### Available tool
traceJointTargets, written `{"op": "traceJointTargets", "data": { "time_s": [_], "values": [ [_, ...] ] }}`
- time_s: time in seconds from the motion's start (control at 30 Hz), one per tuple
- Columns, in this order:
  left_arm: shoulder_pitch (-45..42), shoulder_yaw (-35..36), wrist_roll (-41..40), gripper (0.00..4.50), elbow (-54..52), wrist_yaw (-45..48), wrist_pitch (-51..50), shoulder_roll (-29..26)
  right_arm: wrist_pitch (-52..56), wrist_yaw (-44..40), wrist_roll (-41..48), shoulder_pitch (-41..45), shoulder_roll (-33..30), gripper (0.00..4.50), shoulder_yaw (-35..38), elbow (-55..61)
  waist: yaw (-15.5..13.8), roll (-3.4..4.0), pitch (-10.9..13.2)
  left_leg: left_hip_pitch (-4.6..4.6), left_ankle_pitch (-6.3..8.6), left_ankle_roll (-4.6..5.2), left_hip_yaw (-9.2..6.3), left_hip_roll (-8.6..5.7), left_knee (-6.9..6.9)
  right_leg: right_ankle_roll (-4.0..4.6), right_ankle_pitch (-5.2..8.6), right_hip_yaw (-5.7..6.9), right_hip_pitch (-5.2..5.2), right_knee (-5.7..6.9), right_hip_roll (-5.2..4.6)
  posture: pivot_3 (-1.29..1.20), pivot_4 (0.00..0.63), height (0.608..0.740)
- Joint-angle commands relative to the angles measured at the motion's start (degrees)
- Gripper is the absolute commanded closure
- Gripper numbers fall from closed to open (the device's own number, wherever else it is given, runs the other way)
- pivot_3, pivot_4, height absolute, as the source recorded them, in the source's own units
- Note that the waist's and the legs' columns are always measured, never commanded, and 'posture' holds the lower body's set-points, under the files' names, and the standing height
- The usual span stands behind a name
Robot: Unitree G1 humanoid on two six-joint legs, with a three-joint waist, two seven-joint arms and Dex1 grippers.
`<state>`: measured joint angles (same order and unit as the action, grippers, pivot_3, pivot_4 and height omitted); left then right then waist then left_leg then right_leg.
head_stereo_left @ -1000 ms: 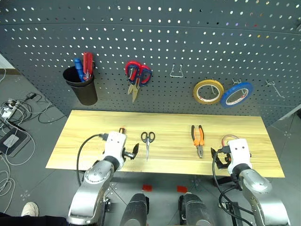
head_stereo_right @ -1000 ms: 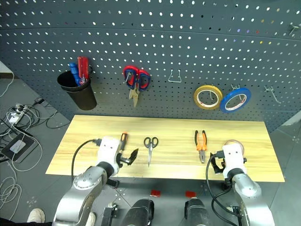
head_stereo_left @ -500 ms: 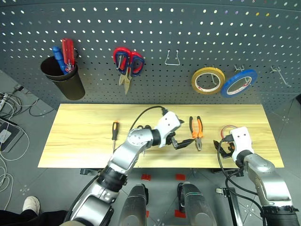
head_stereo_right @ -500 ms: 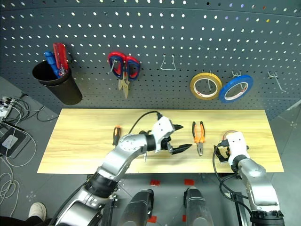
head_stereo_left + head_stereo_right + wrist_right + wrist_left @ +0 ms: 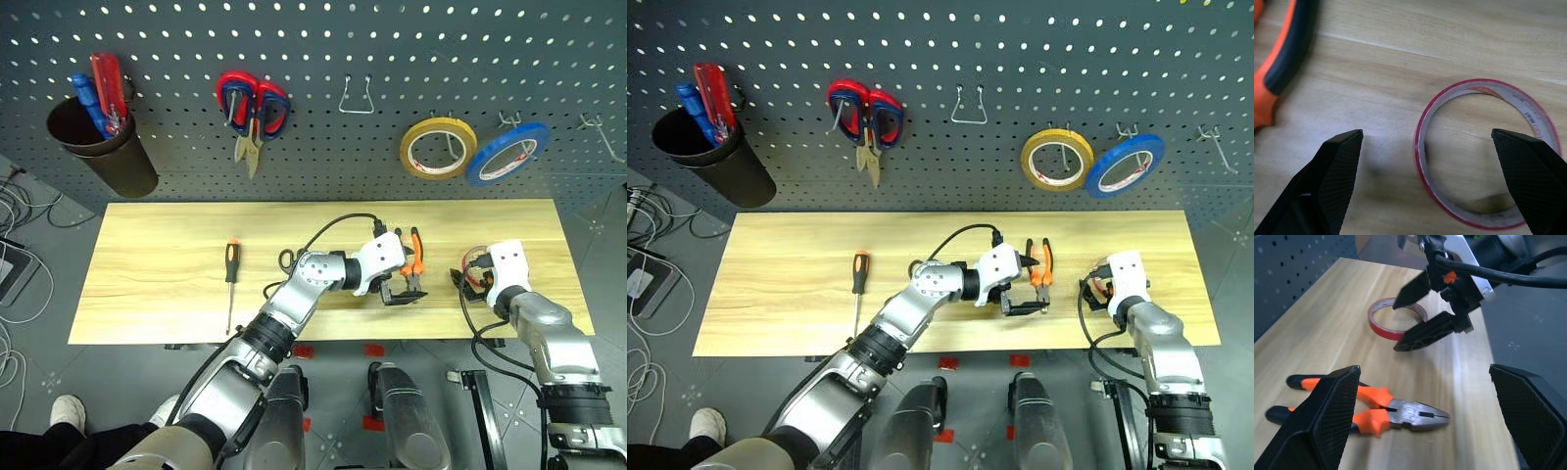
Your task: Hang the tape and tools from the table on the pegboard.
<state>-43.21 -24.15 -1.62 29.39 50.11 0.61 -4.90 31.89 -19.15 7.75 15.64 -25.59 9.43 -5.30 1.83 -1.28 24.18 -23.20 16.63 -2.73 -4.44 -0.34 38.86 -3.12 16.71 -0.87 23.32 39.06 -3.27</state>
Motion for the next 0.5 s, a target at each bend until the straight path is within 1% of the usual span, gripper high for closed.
{"op": "traceJointTargets", "data": {
  "time_s": [0.03,0.1,0.2,0.27,0.3,0.33,0.43,0.5],
  "values": [
    [-1.5,0.7,0.6,0.04,1.6,0.0,2.6,1.8,1.7,-0.2,1.9,0.7,0.2,0.00,2.2,-1.3,0.0,0.03,0.2,-0.02,0.00,0.00,0.01,0.00,0.00,0.00,0.00,0.00,0.02,-0.01,0.00,-0.01,0.497,0.740],
    [-2.6,1.3,0.7,0.04,3.0,-0.3,3.0,2.7,3.9,-0.4,3.6,1.5,1.2,0.00,2.9,-2.0,0.0,0.01,0.3,-0.13,0.00,-0.01,0.02,0.00,0.01,0.00,0.00,0.03,0.11,0.00,0.00,0.00,0.495,0.740],
    [-3.5,2.0,0.8,0.00,4.0,-0.5,3.2,3.6,5.8,-1.2,4.9,1.8,1.7,0.58,2.8,-1.9,0.0,0.00,0.3,-0.23,-0.01,-0.01,0.01,0.01,0.05,-0.01,0.00,0.05,0.21,0.02,0.00,0.00,0.486,0.740],
    [-4.0,2.5,0.9,0.00,4.6,-0.6,3.5,3.8,5.5,-1.6,4.7,2.0,1.6,1.22,2.3,-2.0,0.0,0.00,0.3,-0.23,-0.01,-0.01,0.00,0.01,0.05,-0.01,-0.01,0.06,0.21,0.02,0.00,0.00,0.486,0.740],
    [-4.2,2.7,1.0,0.00,4.9,-0.7,3.7,3.9,5.0,-1.5,4.2,2.2,1.4,1.63,2.0,-2.3,0.0,0.00,0.3,-0.23,-0.01,-0.01,-0.01,0.01,0.05,-0.02,-0.01,0.06,0.21,0.02,0.01,0.00,0.486,0.740],
    [-4.2,2.7,1.1,0.00,5.0,-0.7,3.8,4.0,4.7,-1.4,4.0,2.3,1.3,1.90,1.9,-2.6,0.0,0.00,0.3,-0.23,-0.01,-0.01,0.00,0.00,0.04,-0.02,-0.01,0.06,0.21,0.02,0.01,0.01,0.485,0.740],
    [-3.9,2.9,1.2,0.00,5.0,-0.7,4.0,3.9,3.8,-1.5,3.5,2.2,0.9,2.90,1.5,-2.7,0.0,0.00,0.3,-0.23,-0.01,-0.02,0.00,0.00,0.04,-0.02,-0.01,0.05,0.22,0.00,0.01,0.01,0.479,0.740],
    [-3.6,3.0,1.2,0.00,4.7,-0.3,3.8,3.8,3.2,-1.5,3.0,2.2,0.4,3.63,1.1,-2.8,0.0,0.00,0.3,-0.24,-0.01,-0.02,0.00,0.00,0.04,-0.02,-0.01,0.05,0.23,0.00,0.01,0.01,0.481,0.740]
  ]
}}
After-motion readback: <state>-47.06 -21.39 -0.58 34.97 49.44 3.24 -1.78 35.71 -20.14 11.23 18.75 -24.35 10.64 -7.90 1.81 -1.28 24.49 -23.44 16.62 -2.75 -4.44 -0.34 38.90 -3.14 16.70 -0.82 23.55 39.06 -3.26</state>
